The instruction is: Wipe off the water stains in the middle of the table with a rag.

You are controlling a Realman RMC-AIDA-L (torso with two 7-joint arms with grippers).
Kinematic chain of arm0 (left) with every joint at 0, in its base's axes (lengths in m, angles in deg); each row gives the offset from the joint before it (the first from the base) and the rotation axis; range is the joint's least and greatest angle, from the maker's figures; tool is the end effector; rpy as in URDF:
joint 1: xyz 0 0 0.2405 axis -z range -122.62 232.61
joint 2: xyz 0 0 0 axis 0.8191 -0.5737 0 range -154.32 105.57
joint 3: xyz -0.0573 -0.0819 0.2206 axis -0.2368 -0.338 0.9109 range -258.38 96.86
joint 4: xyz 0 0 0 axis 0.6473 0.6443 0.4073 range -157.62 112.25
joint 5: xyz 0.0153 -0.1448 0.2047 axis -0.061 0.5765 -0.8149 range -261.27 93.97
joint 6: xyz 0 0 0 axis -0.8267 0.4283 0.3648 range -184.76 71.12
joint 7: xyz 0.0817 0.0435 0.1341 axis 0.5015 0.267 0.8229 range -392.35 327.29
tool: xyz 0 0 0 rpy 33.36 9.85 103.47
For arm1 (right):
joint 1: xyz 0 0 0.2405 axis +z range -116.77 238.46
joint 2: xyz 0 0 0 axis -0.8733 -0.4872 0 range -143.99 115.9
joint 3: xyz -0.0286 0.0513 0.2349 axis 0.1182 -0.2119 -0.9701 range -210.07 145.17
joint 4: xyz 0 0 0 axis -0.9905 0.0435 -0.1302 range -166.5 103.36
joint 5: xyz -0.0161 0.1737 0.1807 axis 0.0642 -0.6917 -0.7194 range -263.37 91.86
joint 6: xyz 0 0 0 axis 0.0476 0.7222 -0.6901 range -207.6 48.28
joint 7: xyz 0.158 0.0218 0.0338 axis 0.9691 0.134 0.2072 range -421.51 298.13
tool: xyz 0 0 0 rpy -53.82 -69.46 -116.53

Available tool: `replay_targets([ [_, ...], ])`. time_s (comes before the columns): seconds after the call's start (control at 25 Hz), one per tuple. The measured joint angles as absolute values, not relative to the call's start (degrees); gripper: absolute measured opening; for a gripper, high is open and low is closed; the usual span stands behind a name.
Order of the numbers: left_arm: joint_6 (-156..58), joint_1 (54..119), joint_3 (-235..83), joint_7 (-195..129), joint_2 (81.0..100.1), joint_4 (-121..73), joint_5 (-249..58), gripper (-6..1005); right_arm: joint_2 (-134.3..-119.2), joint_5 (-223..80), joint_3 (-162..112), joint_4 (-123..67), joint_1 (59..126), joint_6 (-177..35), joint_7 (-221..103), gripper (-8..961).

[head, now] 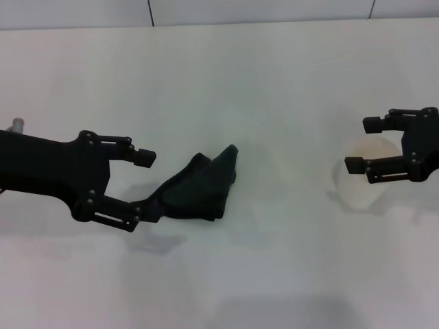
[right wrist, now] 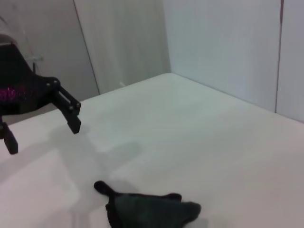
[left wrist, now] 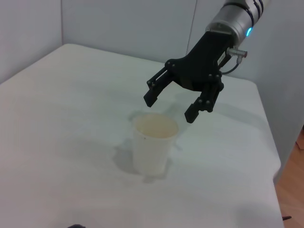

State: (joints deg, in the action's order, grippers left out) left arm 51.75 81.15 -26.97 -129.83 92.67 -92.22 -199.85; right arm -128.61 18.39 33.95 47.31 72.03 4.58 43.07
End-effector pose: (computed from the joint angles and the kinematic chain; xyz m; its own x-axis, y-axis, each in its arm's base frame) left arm -0.2000 0.3358 0.0558 0.9470 0.2226 0.2314 0.2279 -0.9737 0.0041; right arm 0.2221 0.3462 0.0638 0.8845 -0.3138 -0.3454 -0.4186 -0.8606 -0.2901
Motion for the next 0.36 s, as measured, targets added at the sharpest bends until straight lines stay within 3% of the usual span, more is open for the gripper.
replay_targets([
  [0.36, 51.3, 81.1, -27.0, -130.0, 93.5, -92.0, -200.0, 890, -128.86, 21.6, 32.4, 48.2, 72.1, 6.8, 43.9, 859],
])
